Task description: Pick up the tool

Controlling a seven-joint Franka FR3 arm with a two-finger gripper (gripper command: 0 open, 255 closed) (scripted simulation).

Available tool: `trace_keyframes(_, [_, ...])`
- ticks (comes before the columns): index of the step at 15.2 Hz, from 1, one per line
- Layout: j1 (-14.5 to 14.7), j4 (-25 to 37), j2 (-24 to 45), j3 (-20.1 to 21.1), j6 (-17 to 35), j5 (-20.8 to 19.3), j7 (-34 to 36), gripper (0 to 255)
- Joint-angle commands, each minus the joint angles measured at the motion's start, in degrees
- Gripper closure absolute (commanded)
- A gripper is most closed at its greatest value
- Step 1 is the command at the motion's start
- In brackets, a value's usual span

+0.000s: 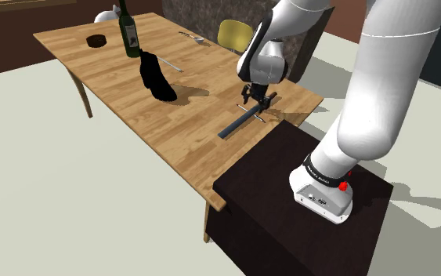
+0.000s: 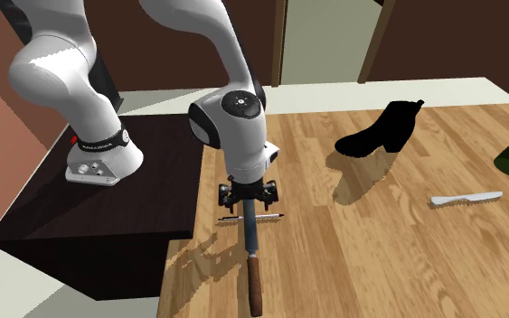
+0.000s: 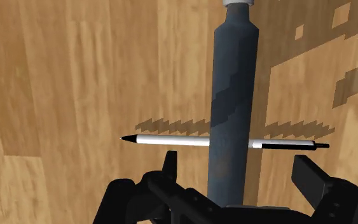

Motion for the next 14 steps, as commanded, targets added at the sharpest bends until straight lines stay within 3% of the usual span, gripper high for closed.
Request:
trace_keyframes(1, [-1.89,0.70,1.81,2.35,1.15,2.38,-1.96,0])
trace_keyframes(3, [-4.23,1.62,4.10,5.24,2.65,5.09,-4.13,0])
trace_keyframes(5, [-4.30,1.61,4.09,5.30,2.67,5.01,-4.07,0])
trace_keyframes(6, [-4.29,1.68,4.13,5.29,2.63,5.00,-4.03,255])
trace_keyframes(14, [-4.23,1.63,4.05,5.22,2.61,4.94,-3.99,255])
